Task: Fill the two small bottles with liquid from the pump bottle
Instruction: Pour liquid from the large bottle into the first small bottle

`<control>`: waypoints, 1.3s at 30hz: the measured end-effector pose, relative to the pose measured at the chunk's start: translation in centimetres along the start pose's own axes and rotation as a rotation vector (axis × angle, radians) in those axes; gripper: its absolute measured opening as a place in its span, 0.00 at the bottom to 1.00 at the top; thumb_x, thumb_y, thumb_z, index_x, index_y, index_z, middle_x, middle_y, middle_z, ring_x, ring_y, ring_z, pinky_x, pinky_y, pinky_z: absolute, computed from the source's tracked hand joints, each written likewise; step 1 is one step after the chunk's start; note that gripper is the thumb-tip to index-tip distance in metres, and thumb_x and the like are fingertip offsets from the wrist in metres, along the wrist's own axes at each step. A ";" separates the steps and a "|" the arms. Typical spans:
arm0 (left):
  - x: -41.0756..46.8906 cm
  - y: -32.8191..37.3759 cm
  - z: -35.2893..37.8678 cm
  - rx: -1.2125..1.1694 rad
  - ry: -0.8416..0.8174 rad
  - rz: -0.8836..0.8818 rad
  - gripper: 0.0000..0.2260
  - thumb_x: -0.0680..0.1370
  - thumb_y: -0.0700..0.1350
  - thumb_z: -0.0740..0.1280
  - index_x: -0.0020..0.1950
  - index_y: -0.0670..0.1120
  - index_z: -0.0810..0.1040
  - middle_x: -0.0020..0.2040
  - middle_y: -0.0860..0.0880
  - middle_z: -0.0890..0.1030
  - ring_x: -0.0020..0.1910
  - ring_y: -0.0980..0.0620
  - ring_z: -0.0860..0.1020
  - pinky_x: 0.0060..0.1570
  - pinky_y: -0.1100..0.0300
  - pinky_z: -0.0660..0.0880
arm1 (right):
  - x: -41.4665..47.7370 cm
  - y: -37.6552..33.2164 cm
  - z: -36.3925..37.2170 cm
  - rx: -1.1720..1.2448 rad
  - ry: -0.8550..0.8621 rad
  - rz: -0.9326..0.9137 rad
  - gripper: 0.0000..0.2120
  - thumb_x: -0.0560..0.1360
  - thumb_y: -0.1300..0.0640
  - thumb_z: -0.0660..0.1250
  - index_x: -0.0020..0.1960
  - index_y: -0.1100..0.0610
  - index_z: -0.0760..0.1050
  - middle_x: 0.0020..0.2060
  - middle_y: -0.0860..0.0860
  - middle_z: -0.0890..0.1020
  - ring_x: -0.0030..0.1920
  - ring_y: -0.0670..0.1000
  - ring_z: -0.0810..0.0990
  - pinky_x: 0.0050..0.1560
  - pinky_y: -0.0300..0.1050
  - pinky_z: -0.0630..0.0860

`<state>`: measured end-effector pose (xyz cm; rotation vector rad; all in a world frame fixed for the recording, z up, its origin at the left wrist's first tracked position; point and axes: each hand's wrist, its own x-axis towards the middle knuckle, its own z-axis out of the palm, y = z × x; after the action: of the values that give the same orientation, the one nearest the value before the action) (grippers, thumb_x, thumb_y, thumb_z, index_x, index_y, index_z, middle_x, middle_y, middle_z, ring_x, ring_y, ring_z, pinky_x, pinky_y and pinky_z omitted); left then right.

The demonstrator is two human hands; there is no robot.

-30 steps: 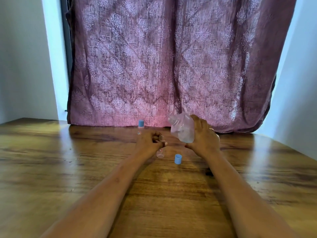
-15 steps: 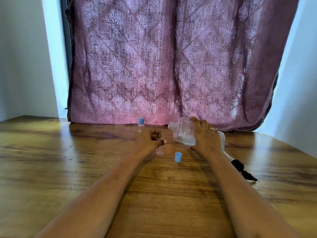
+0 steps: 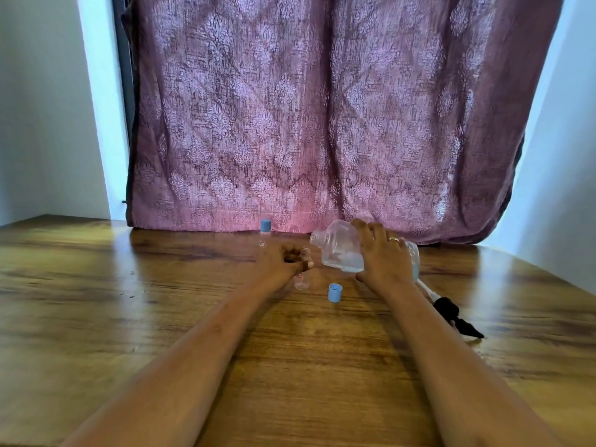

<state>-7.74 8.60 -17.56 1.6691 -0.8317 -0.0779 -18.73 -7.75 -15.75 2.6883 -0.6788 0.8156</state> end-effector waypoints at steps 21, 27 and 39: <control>0.6 -1.1 -0.1 0.076 -0.021 -0.038 0.17 0.71 0.46 0.73 0.59 0.43 0.78 0.51 0.47 0.83 0.49 0.52 0.80 0.50 0.58 0.78 | 0.2 0.0 0.0 -0.030 0.090 -0.040 0.41 0.65 0.63 0.72 0.69 0.48 0.52 0.64 0.57 0.69 0.63 0.62 0.70 0.64 0.60 0.68; 0.4 -0.8 -0.1 0.103 -0.028 -0.029 0.14 0.73 0.45 0.71 0.56 0.43 0.79 0.45 0.50 0.82 0.43 0.56 0.79 0.39 0.68 0.72 | 0.2 0.0 0.0 -0.038 0.121 -0.042 0.39 0.66 0.64 0.70 0.69 0.47 0.53 0.64 0.57 0.69 0.63 0.62 0.69 0.65 0.61 0.67; 0.6 -1.2 -0.1 0.093 -0.020 -0.036 0.14 0.72 0.46 0.72 0.56 0.44 0.80 0.45 0.50 0.82 0.43 0.56 0.78 0.47 0.60 0.76 | 0.0 0.0 -0.3 -0.007 0.143 -0.039 0.39 0.66 0.66 0.70 0.70 0.48 0.56 0.65 0.57 0.68 0.65 0.62 0.67 0.67 0.61 0.64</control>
<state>-6.68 8.37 -18.31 1.7736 -0.8313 -0.0825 -18.80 -7.63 -15.50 2.5976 -0.5922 0.9825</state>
